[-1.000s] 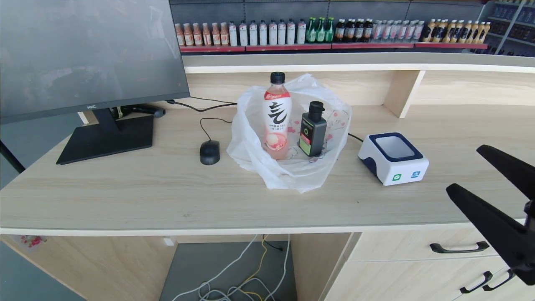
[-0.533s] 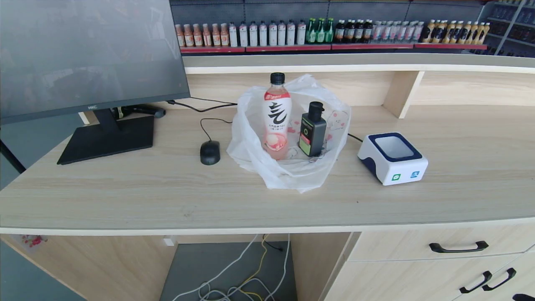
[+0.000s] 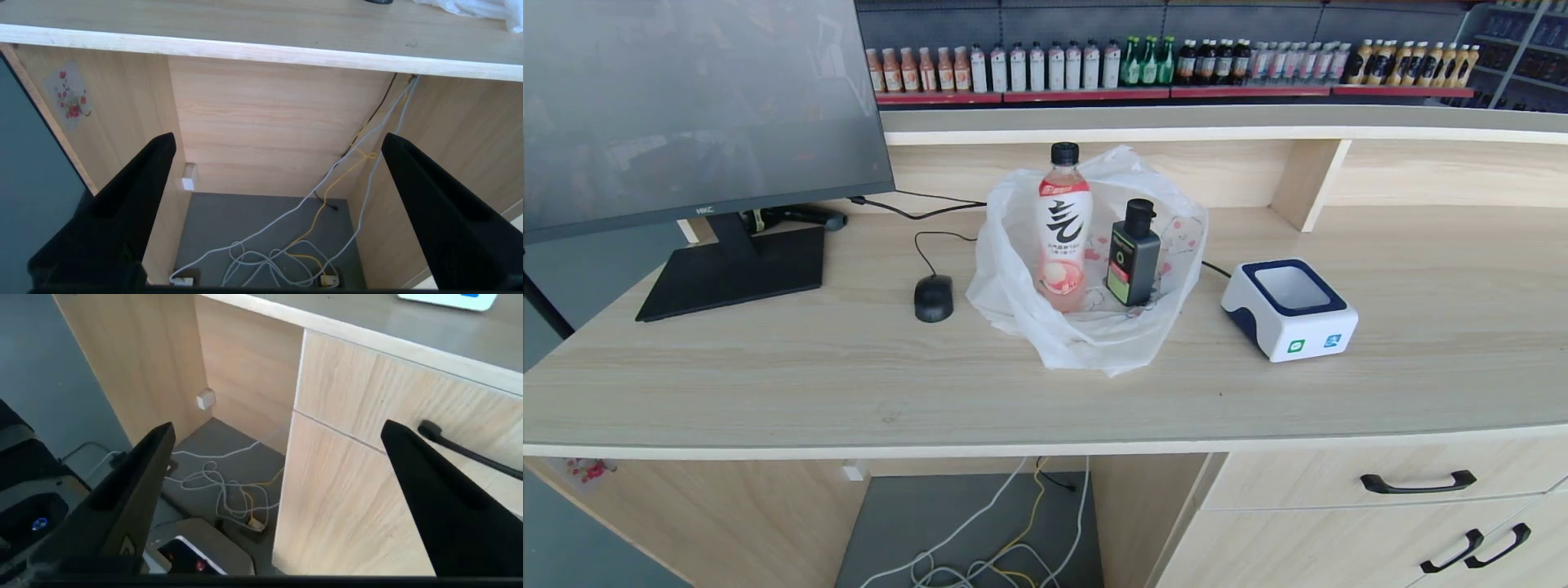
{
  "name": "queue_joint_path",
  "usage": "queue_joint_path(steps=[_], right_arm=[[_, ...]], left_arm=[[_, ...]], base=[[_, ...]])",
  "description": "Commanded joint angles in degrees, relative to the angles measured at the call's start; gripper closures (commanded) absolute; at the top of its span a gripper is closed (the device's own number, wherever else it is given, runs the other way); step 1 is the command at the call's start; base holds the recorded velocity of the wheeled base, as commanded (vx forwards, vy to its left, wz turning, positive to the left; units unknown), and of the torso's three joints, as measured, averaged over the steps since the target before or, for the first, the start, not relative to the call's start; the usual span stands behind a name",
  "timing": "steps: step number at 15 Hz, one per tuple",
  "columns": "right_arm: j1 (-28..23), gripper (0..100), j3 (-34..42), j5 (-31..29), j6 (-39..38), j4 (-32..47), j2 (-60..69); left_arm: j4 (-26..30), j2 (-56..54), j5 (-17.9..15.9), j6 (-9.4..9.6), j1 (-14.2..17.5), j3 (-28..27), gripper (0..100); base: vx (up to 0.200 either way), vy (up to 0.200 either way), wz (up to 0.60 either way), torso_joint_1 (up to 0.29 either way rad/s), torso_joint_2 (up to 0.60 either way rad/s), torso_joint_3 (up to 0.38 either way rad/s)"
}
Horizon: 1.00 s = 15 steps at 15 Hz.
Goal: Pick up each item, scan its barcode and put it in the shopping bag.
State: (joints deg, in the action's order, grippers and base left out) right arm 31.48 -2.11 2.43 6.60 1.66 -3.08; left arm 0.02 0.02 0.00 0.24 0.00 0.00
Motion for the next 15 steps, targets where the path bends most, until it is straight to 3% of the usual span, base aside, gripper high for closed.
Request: queue_joint_path(steps=[1, 2, 3, 4, 7, 13, 15], right_arm=[[-10.1, 0, 0.4, -0.1, 1.9, -0.3, -7.0], [-15.8, 0, 0.4, -0.1, 1.8, -0.3, -8.3], [-16.6, 0, 0.4, -0.1, 1.8, -0.3, -8.3], [-25.1, 0, 0.4, -0.1, 1.7, -0.3, -7.3], [-31.6, 0, 0.4, -0.1, 0.4, -0.3, 2.6], [-31.6, 0, 0.4, 2.7, -7.9, -0.6, 3.1], [-31.6, 0, 1.0, -3.0, -7.4, -1.4, 3.1]], left_arm=[[0.0, 0.0, 0.0, 0.02, -0.1, 0.0, 0], [0.0, 0.0, 0.0, 0.02, -0.1, 0.0, 0], [0.0, 0.0, 0.0, 0.02, -0.1, 0.0, 0], [0.0, 0.0, 0.0, 0.11, -0.1, 0.0, 0], [0.0, 0.0, 0.0, 0.02, -0.1, 0.0, 0], [0.0, 0.0, 0.0, -0.68, 0.0, 0.0, 0], [0.0, 0.0, 0.0, -0.60, -0.1, 0.0, 0]], base=[[0.000, 0.000, 0.00, 0.000, 0.00, 0.000], [0.000, 0.000, 0.00, 0.000, 0.00, 0.000], [0.000, 0.000, 0.00, 0.000, 0.00, 0.000], [0.000, 0.000, 0.00, 0.000, 0.00, 0.000], [0.000, 0.000, 0.00, 0.000, 0.00, 0.000], [0.000, 0.000, 0.00, 0.000, 0.00, 0.000], [0.000, 0.000, 0.00, 0.000, 0.00, 0.000]])
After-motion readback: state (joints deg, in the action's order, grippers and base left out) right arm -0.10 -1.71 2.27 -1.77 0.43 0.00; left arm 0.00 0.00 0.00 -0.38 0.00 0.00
